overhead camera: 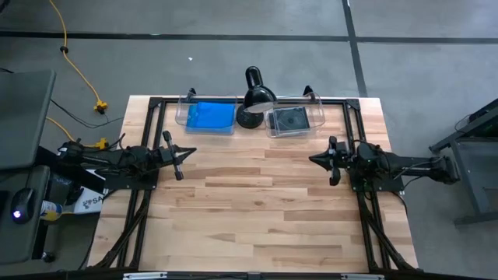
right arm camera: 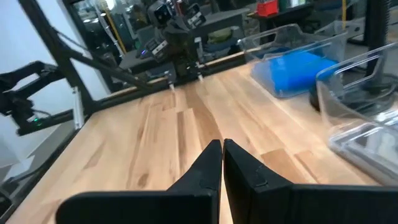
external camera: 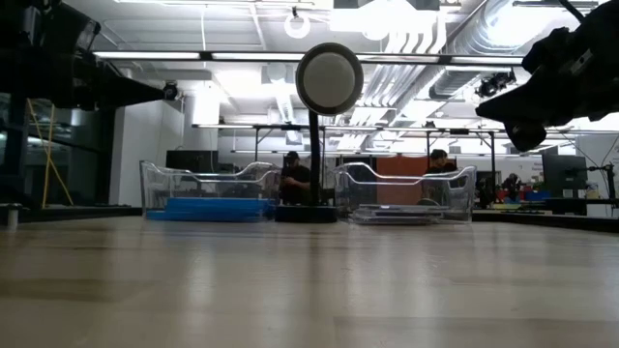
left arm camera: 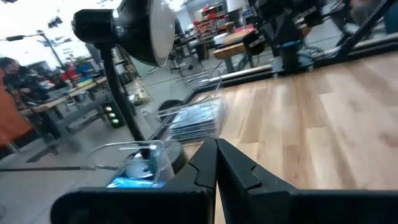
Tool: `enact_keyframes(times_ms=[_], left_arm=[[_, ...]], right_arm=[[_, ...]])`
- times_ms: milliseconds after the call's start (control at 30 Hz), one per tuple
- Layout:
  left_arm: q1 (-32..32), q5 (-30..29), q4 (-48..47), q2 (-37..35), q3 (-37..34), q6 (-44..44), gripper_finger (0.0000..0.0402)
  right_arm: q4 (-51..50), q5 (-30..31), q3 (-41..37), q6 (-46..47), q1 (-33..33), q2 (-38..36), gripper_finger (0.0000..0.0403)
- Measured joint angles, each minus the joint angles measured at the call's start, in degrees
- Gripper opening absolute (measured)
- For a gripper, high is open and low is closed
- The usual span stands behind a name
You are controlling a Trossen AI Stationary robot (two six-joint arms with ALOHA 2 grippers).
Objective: Pick & place jewel cases by type
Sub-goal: Return to Home Position
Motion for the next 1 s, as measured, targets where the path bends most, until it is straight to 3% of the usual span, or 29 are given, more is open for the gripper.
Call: enact_keyframes(times_ms=[267, 367, 1000], left_arm=[[0.00, 15.87, -0.87, 0.00, 0.00, -1.44, 0.0001], [0.00, 19.05, -1.06, 0.00, 0.00, -1.46, 0.0001], [0.00, 20.77, -2.20, 0.00, 0.02, 3.31, 0.0001]], right_arm=[[0.11, -1.86, 0.00, -0.12, 0.02, 0.19, 0.0000], [0.13, -1.79, 0.00, -0.12, 0.02, 0.19, 0.0000], [0.35, -1.85, -0.02, -0.12, 0.02, 0.19, 0.0000]])
